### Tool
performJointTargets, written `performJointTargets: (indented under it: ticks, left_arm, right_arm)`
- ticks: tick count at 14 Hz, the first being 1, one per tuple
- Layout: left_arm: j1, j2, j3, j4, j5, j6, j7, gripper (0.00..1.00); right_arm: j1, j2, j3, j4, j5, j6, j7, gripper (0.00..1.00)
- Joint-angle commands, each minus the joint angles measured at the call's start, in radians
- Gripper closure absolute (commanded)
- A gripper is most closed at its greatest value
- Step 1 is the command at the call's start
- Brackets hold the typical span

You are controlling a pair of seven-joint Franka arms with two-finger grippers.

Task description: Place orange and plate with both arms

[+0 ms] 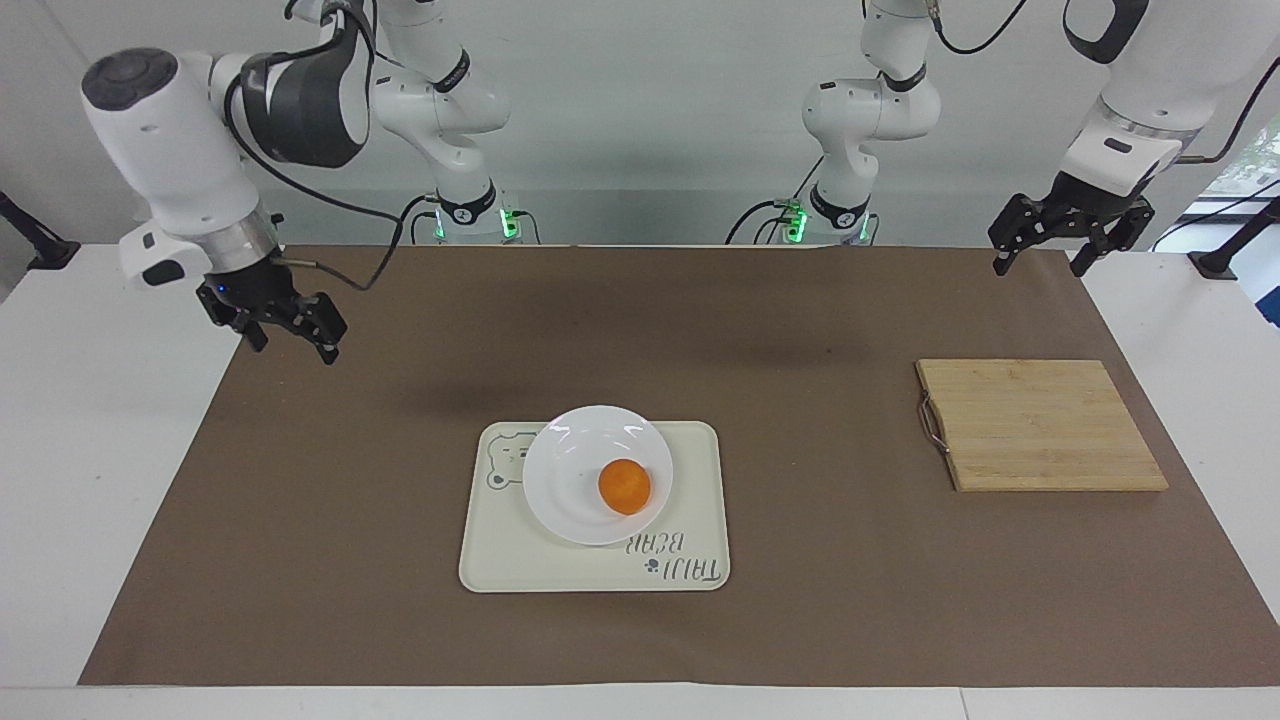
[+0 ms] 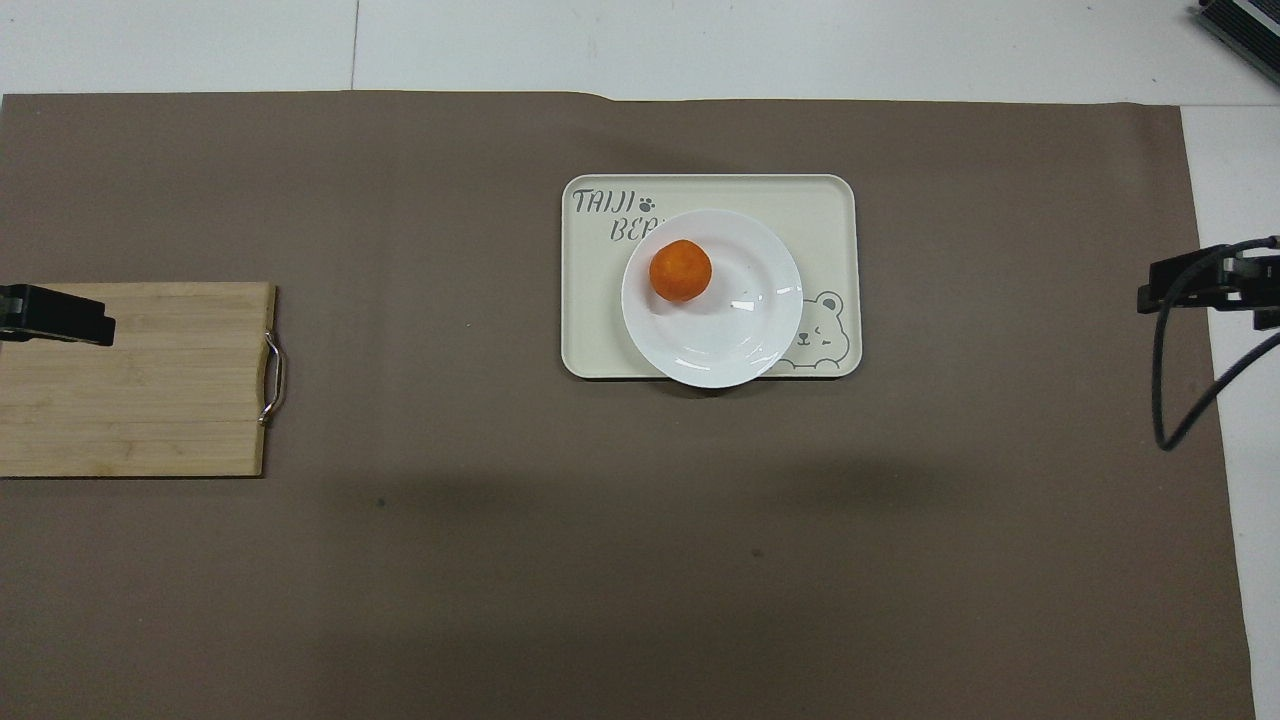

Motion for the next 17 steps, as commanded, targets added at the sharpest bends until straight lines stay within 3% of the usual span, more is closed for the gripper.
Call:
performJointTargets:
  ticks: [1,3,7,17]
  left_arm:
    - [0.012,-0.003,-0.007,0.007,0.004,-0.021,0.008,0.0]
    - [0.012,-0.003,-0.007,0.007,0.004,-0.021,0.008,0.0]
    - [0.012,-0.003,-0.007,0.007,0.004,-0.021,0.008,0.0]
    - [0.012,0.003,-0.004,0.016,-0.007,0.001,0.005,0.0]
  right_arm:
    - [-0.005,-0.005,0.009,0.052,-0.018,-0.087,-0.026,0.0]
    - [-0.005,-0.05,0.012,0.057,-0.022,-0.081,-0.027,0.0]
    - [0.009,-0.137,0.015,-0.103,-0.024,0.009,-0.018,0.0]
    - [0.025,-0.139,0.019,-0.103,-0.015,0.002,-0.024,0.0]
